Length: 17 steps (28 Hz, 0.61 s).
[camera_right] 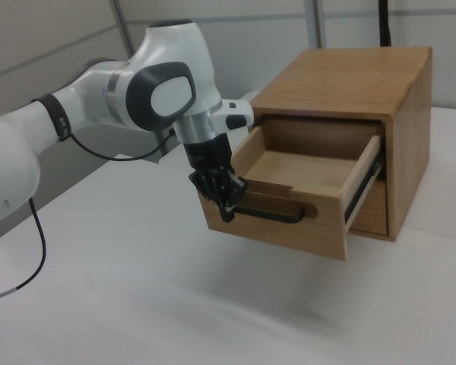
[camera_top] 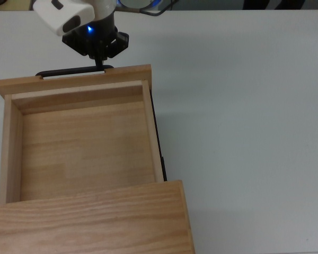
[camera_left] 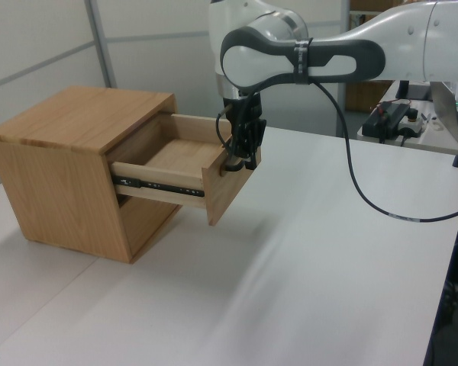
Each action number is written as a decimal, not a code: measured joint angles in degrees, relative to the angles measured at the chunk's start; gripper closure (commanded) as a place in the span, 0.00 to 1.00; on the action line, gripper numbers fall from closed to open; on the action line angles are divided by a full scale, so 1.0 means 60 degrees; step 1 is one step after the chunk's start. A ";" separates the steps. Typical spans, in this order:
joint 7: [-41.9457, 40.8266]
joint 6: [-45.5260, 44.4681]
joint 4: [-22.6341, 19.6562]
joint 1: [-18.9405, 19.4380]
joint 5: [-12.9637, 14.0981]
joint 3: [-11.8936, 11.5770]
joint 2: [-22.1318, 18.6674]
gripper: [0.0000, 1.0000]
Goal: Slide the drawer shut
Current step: 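Push the drawer front with the gripper into the cabinet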
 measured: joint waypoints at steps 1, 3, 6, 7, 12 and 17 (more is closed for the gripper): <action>0.0000 0.0045 0.0000 0.0000 0.0000 0.0000 0.0026 1.00; 0.0000 0.0158 0.0001 0.0000 0.0000 0.0000 0.0051 1.00; 0.0000 0.0412 -0.0002 0.0000 0.0000 0.0000 0.0055 1.00; 0.0000 0.0543 -0.0003 0.0000 0.0000 0.0000 0.0061 1.00; 0.0000 0.1964 -0.0040 0.0001 0.0001 0.0000 0.0225 1.00; 0.0000 0.4024 -0.0090 0.0003 0.0002 0.0000 0.0689 1.00</action>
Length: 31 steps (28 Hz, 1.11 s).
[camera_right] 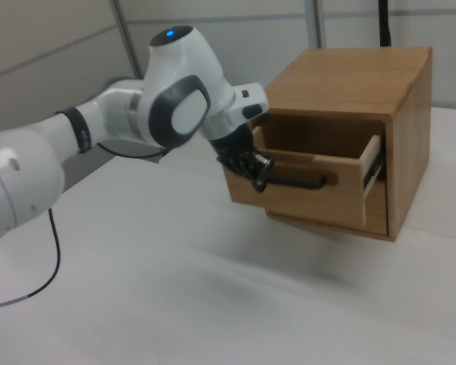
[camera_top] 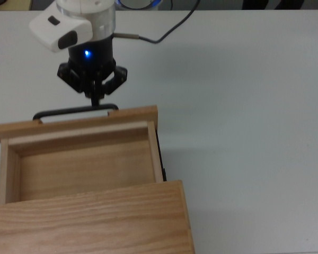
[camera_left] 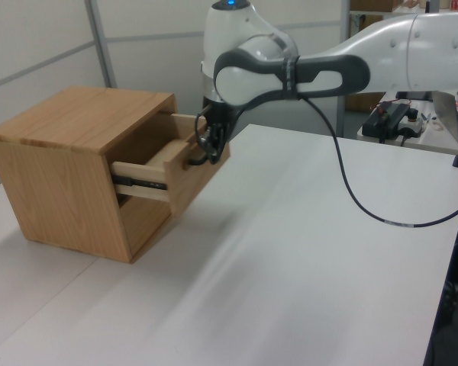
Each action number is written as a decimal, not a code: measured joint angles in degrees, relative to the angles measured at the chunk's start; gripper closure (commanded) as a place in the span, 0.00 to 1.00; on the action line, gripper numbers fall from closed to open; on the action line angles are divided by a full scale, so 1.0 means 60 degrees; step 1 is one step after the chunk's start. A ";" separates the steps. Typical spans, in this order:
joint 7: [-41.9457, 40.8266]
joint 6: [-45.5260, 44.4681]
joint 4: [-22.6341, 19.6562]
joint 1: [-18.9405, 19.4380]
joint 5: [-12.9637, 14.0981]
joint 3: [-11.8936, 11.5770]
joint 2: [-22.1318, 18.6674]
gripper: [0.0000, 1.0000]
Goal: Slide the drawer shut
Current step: 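Push the drawer front with the gripper into the cabinet, then lift the gripper up and away from the closed drawer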
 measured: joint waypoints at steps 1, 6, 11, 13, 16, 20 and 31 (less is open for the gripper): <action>0.0000 0.0431 -0.0004 0.0002 0.0000 0.0000 0.0111 1.00; 0.0000 0.2679 -0.0020 0.0008 0.0014 0.0003 0.0685 1.00; 0.0000 0.4935 -0.0056 0.0020 0.0018 0.0016 0.1271 1.00; 0.0000 0.6006 -0.0083 0.0034 0.0018 0.0022 0.1576 1.00; -0.0001 0.6884 -0.0087 0.0044 0.0017 0.0024 0.1861 1.00; -0.0001 0.7295 -0.0080 0.0045 0.0017 0.0026 0.2047 1.00; -0.0001 0.7047 -0.0005 0.0045 0.0017 0.0030 0.2004 1.00</action>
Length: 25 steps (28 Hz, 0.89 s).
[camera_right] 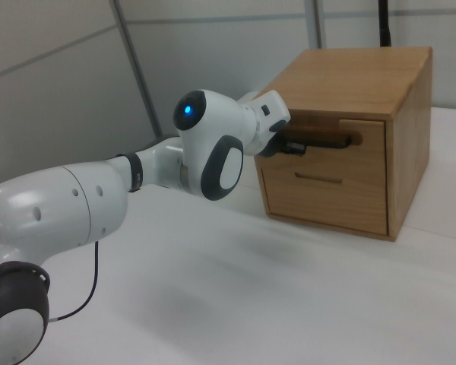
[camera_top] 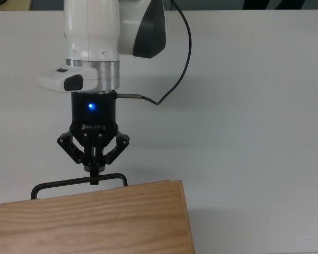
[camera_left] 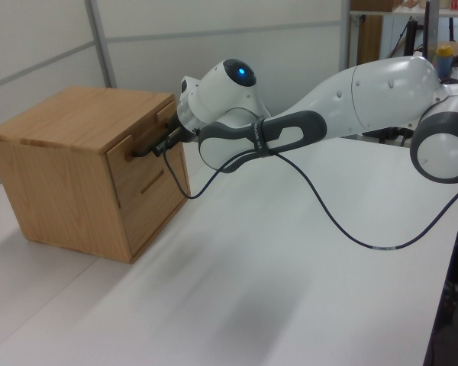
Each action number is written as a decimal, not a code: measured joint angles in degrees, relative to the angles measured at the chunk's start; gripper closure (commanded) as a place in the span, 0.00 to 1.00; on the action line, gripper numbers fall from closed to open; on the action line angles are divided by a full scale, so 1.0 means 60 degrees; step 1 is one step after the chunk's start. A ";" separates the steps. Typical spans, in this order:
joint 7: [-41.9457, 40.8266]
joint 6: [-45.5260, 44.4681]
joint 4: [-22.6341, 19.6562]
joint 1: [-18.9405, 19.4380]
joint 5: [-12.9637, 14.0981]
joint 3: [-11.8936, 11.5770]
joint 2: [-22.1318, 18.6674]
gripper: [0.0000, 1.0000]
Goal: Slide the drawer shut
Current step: 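Lift the gripper up and away from the closed drawer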
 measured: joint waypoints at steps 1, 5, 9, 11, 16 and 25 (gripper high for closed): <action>0.0000 -0.0197 0.0045 0.0000 0.0000 0.0003 -0.0039 1.00; 0.0000 -0.1558 0.0295 0.0000 0.0000 0.0020 -0.0430 1.00; 0.0000 -0.3460 0.0449 0.0002 0.0004 0.0061 -0.1161 1.00; 0.0000 -0.4452 0.0471 0.0005 0.0032 0.0084 -0.1526 1.00; 0.0000 -0.7287 0.0508 0.0009 0.0379 0.0108 -0.2480 1.00; 0.0000 -1.1538 0.0722 -0.0009 0.1140 0.0101 -0.4053 1.00</action>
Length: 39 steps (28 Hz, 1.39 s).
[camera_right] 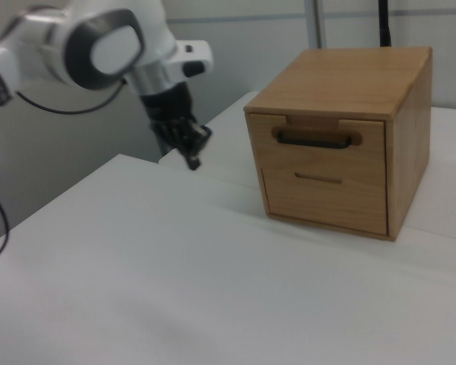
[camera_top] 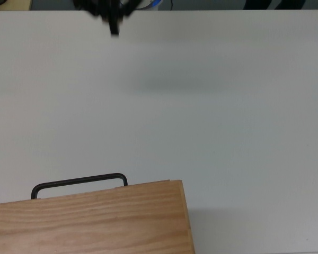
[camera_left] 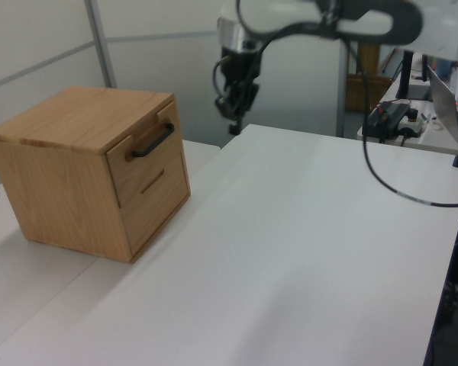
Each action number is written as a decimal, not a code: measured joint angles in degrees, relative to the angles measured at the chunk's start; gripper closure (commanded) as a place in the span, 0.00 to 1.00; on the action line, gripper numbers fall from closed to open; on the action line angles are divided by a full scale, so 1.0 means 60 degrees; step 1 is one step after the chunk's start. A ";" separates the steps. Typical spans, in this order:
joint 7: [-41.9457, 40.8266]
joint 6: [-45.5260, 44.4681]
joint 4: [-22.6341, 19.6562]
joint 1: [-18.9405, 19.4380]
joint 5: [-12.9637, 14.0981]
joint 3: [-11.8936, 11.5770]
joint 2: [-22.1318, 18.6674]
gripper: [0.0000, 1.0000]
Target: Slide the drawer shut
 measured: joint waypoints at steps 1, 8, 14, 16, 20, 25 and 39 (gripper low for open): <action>0.0000 -0.0343 0.0001 -0.0001 0.0005 -0.0002 -0.0148 1.00; -0.0009 -0.1240 -0.0012 -0.0019 -0.0199 -0.0067 -0.0593 1.00; -0.0041 -0.1240 -0.0062 -0.0064 -0.1112 -0.0161 -0.0526 1.00; -0.0041 -0.1240 -0.0068 -0.0080 -0.1157 -0.0165 -0.0524 1.00; -0.0041 -0.1240 -0.0068 -0.0091 -0.1161 -0.0165 -0.0534 0.71; -0.0035 -0.1240 -0.0112 -0.0159 -0.1162 -0.0169 -0.0499 0.00; -0.0028 -0.1240 -0.0132 -0.0248 -0.1161 -0.0173 -0.0447 0.00</action>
